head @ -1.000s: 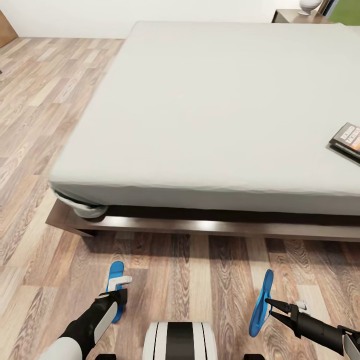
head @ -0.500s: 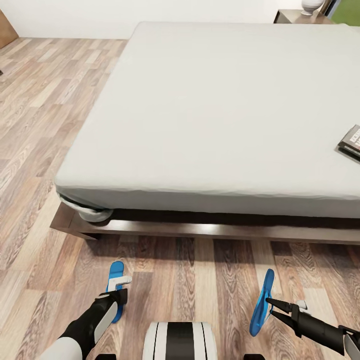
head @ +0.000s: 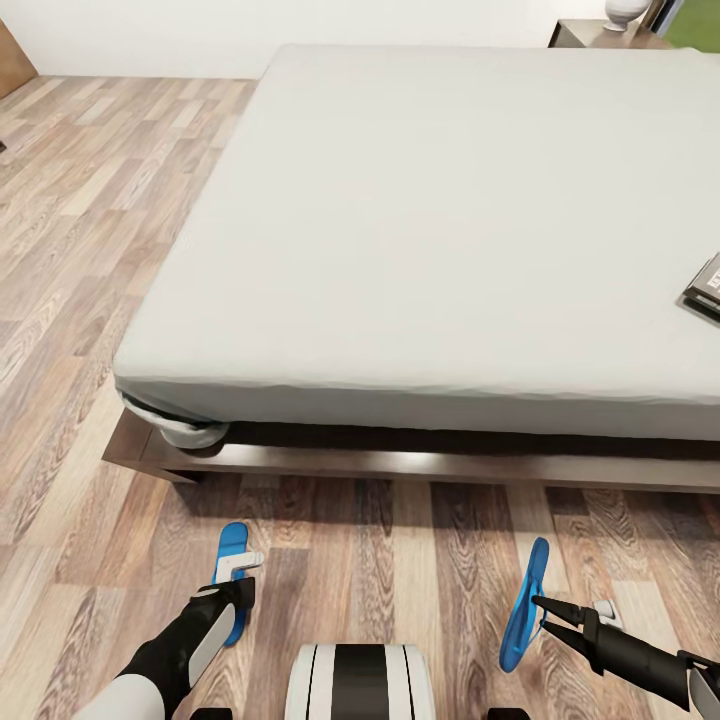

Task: In the bedroom, move the book from the bed onto either nightstand, and place the two sandals side by side next to the bed.

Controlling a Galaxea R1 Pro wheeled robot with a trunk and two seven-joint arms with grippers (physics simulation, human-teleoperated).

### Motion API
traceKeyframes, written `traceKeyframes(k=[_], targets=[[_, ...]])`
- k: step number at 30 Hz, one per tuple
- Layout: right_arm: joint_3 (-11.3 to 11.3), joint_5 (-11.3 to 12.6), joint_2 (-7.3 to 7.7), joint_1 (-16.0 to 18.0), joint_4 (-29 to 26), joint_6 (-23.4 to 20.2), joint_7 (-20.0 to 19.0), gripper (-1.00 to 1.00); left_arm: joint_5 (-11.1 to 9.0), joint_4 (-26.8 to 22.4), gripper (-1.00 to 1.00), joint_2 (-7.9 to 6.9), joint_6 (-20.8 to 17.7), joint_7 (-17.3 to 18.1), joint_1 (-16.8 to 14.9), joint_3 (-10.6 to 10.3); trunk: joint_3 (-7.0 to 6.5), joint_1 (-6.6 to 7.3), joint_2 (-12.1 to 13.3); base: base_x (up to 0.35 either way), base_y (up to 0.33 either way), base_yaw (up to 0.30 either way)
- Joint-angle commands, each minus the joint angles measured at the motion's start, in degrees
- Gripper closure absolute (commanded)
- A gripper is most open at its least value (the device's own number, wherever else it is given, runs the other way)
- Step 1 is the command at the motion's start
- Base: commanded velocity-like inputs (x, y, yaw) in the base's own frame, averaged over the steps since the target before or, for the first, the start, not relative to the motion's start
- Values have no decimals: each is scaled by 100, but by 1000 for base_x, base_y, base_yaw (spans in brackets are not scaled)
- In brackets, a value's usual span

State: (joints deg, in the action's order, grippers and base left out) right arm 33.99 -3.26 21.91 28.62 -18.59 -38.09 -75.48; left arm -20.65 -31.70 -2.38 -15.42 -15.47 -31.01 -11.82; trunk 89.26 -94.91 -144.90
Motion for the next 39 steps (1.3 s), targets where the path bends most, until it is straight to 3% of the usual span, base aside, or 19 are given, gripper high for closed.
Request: traceKeyframes(k=[1,5,11,21,26,39], targets=[[37,-34,-3,2,-3,-58,-22,100,-53,-12,100,-9,-23,-52,-1,-48,3,1,-1,0,0,0],[39,-34,-3,3,-1,-58,-26,100,-53,-12,100,-9,-23,-53,-1,-50,3,1,-1,0,0,0],[41,-34,-3,4,-2,-58,-28,100,-53,-12,100,-5,-23,-56,-1,-56,136,-15,-9,0,0,0],[41,-34,-3,4,-4,-58,-23,100,-53,-12,100,-8,-23,-54,-1,-51,136,-15,-9,0,0,0],[46,-34,-3,4,-4,-58,-26,100,-53,-12,100,-9,-23,-53,-1,-48,247,-27,-16,0,0,0],[45,-34,-3,4,-3,-58,-27,100,-53,-12,100,-9,-23,-60,-1,-48,247,-27,-16,0,0,0]])
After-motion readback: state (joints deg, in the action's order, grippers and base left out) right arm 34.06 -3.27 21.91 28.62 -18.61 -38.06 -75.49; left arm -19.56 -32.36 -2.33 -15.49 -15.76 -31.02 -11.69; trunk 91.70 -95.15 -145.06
